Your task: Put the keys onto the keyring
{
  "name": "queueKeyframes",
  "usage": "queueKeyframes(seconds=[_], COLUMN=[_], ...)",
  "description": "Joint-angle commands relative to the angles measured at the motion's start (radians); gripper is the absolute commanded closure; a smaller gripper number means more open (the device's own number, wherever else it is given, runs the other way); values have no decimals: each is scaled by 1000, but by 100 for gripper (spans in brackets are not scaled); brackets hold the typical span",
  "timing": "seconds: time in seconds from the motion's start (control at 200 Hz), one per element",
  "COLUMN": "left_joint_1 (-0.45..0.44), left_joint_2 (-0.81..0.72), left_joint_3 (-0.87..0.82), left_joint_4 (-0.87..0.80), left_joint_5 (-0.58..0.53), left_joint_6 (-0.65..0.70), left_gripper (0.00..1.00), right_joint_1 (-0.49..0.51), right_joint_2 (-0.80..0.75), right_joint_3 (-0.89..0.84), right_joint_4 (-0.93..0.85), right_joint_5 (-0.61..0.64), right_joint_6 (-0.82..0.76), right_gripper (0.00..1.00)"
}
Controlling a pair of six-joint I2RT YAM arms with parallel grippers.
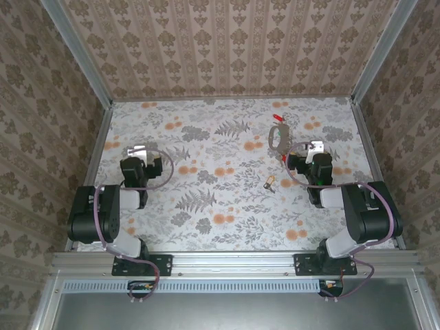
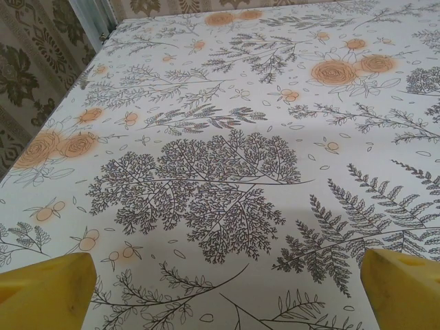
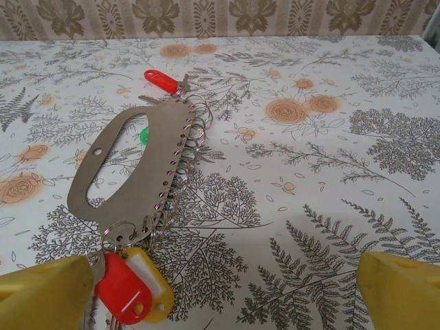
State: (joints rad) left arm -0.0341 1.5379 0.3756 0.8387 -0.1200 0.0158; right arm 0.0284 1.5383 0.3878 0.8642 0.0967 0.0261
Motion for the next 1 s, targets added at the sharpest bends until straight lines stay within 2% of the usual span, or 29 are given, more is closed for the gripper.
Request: queueKeyframes(seconds=[0.0, 0.515, 0.725, 0.78, 0.86, 0.915, 0.995], left_joint_1=[-4, 0, 4, -9, -57, -93, -160], left_joint_2=[-6, -6, -13, -46, -134, -204, -295], left_joint_3=[22, 22, 23, 47, 100, 137, 181], left_joint_4=[22, 22, 17, -46, -221, -346, -495], left_joint_5=[-8, -3, 24, 12, -69, -123, -161], left_joint_6=[16, 16, 22, 35, 55, 46, 7], left_gripper=[0, 0, 0, 0, 0, 0, 0], right_joint_1=[-6, -5, 11, 24, 68, 104, 122], right_joint_2=[-6, -9, -23, -58, -134, -181, -233], right_joint_3=[20, 17, 15, 33, 126, 158, 218], right_joint_4=[-7, -4, -6, -60, -298, -362, -517], right_joint_5=[-13, 6, 106, 140, 206, 237, 270], right_joint_6=[9, 10, 29, 25, -19, -37, 65], right_gripper=[0, 0, 0, 0, 0, 0, 0])
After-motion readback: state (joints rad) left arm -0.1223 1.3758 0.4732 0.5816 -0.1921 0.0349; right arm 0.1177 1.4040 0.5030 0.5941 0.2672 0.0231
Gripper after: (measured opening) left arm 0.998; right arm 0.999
